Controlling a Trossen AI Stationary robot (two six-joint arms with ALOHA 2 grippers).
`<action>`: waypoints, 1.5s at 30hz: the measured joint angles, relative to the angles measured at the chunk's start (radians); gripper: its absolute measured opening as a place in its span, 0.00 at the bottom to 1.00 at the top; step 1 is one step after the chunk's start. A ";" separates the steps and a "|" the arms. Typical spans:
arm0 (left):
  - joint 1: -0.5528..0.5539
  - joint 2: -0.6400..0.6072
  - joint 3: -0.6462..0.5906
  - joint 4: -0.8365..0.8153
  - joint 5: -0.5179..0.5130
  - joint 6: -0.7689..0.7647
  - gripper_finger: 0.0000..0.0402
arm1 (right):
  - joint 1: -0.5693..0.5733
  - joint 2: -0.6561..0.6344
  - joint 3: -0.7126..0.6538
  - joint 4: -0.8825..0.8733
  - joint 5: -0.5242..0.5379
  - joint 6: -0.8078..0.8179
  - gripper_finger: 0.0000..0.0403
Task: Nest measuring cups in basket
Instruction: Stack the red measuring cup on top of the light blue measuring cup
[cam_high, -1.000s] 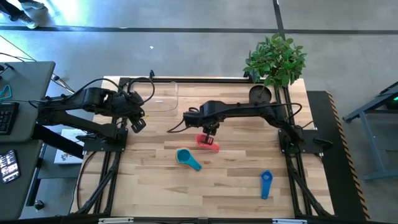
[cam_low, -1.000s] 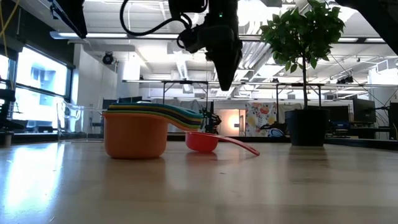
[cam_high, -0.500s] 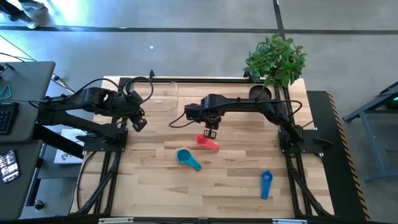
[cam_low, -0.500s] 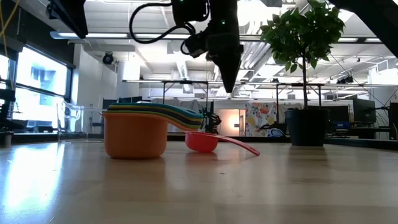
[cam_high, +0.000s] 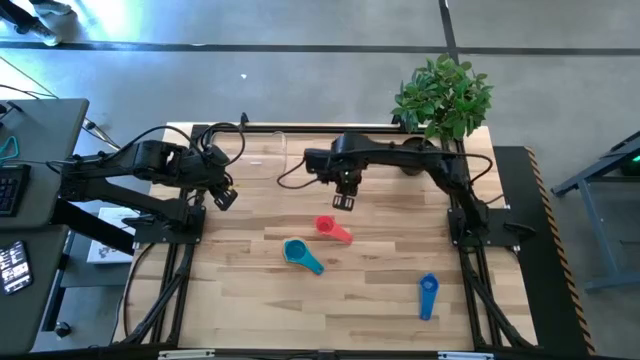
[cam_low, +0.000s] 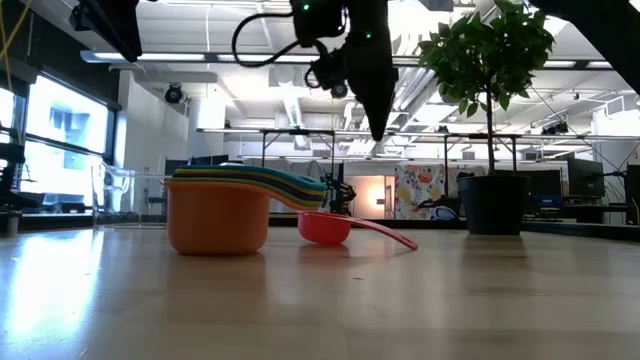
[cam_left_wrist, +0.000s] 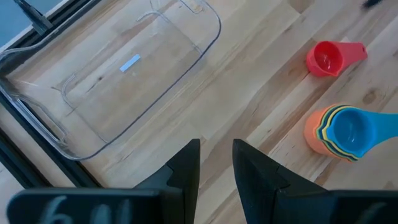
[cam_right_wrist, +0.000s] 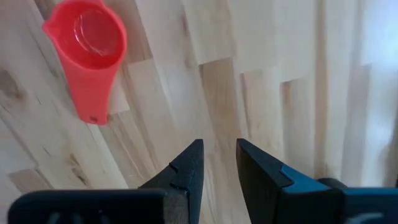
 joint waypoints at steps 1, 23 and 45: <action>0.000 0.000 0.000 0.000 0.000 -0.001 0.21 | -0.005 -0.014 0.000 0.001 0.000 0.000 0.22; 0.000 0.000 0.000 0.001 -0.008 0.000 0.21 | -0.020 -0.520 -0.575 0.496 -0.089 0.157 0.22; 0.000 0.000 0.000 0.052 -0.009 -0.008 0.21 | 0.097 -0.596 -0.923 1.094 -0.161 0.237 0.25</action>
